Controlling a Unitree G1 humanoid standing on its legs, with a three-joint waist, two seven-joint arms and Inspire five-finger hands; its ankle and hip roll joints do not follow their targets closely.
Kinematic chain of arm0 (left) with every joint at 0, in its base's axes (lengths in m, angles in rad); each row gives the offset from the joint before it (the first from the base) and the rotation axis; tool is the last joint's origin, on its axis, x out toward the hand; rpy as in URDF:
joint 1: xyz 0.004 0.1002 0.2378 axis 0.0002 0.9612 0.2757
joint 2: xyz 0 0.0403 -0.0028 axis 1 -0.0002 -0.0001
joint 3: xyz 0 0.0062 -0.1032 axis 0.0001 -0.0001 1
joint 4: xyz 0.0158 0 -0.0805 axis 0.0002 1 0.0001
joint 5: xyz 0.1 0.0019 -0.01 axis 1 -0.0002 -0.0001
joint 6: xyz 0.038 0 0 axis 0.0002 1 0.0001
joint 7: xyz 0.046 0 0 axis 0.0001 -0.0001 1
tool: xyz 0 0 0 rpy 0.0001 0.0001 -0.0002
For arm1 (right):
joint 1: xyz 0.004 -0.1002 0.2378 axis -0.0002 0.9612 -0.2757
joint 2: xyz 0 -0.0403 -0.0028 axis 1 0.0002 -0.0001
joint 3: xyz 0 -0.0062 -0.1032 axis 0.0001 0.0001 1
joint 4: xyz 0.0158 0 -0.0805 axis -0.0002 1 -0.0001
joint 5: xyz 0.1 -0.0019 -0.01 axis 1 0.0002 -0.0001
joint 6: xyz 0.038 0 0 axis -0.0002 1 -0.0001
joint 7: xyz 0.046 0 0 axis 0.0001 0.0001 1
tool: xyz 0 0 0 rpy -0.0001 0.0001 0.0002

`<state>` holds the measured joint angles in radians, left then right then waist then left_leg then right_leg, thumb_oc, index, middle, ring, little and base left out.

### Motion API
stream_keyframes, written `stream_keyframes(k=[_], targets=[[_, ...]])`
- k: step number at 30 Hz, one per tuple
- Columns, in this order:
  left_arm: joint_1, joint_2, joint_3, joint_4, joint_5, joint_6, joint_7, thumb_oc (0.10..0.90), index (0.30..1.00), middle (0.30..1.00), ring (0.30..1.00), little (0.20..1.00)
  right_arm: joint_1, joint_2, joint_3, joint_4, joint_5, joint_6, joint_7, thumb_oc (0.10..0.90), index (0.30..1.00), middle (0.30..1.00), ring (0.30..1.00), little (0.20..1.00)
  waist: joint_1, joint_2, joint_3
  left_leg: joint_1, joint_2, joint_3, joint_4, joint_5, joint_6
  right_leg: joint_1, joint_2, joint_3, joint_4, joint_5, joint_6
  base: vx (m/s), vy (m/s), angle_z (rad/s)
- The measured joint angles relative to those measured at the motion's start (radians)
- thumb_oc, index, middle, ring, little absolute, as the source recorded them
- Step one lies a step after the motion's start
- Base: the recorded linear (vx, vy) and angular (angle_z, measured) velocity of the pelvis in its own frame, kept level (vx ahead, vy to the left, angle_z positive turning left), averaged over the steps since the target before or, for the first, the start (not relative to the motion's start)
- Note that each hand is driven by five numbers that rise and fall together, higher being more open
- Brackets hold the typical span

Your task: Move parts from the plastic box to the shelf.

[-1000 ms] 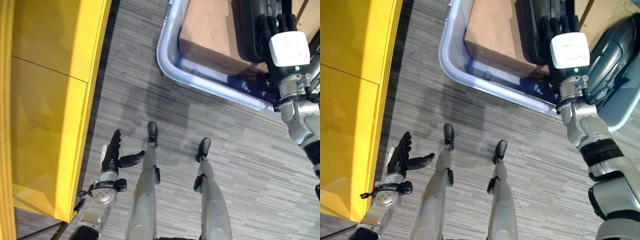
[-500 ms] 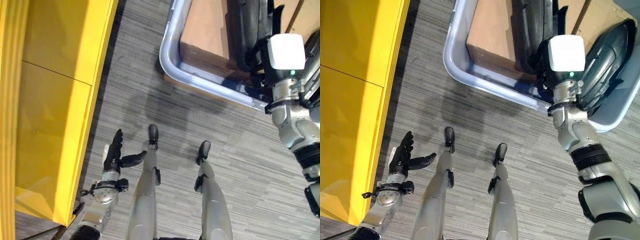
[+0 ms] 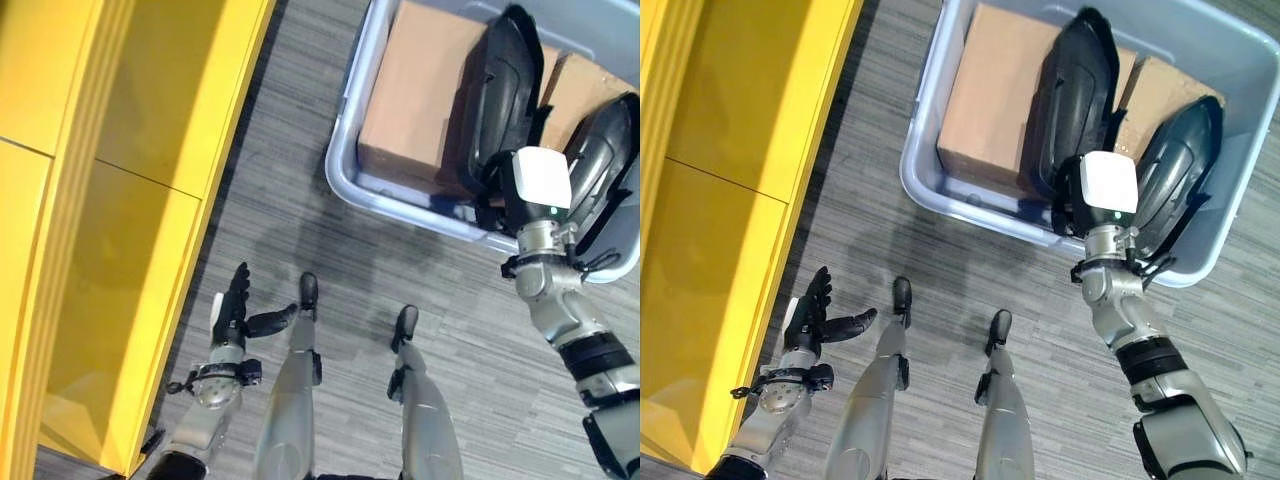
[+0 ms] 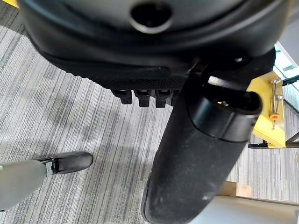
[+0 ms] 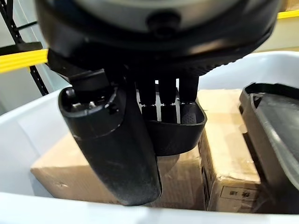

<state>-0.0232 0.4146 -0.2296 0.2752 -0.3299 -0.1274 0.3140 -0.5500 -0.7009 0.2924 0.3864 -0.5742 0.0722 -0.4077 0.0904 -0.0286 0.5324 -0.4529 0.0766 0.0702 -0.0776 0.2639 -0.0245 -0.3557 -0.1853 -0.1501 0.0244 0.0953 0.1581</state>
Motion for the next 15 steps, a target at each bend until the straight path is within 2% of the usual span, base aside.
stream_keyframes(k=[8, 13, 15], targets=[[0.019, 0.000, 0.042, -0.002, 0.010, 0.018, -0.017, 0.900, 1.000, 1.000, 1.000, 1.000, 0.164, -0.002, -0.069, -0.129, 0.006, -0.022, 0.019, 0.400, 0.300, 0.300, 0.300, 0.300, -0.016, -0.001, -0.001, 0.118, 0.009, 0.006, -0.001, -0.028, -0.018, 0.128, 0.009, 0.006, -0.036, 0.009, -0.005, 0.03, 0.006, -0.04], [0.047, 0.000, 0.080, -0.002, 0.035, 0.035, -0.039, 0.900, 1.000, 1.000, 1.000, 1.000, 0.225, -0.052, -0.122, -0.271, -0.016, -0.029, 0.038, 0.400, 0.300, 0.300, 0.300, 0.300, -0.037, -0.002, -0.003, 0.196, 0.011, 0.017, -0.001, -0.048, -0.013, 0.209, 0.012, 0.013, -0.059, 0.013, -0.006, 0.05, 0.007, -0.06], [0.048, 0.000, 0.094, -0.011, 0.041, 0.047, -0.048, 0.900, 1.000, 1.000, 1.000, 1.000, 0.253, -0.061, -0.182, -0.317, -0.033, -0.049, 0.044, 0.400, 0.300, 0.300, 0.300, 0.300, -0.040, -0.006, -0.023, 0.200, 0.015, 0.024, -0.001, -0.051, -0.015, 0.212, 0.015, 0.020, -0.063, 0.016, -0.009, 0.09, -0.009, -0.08]])
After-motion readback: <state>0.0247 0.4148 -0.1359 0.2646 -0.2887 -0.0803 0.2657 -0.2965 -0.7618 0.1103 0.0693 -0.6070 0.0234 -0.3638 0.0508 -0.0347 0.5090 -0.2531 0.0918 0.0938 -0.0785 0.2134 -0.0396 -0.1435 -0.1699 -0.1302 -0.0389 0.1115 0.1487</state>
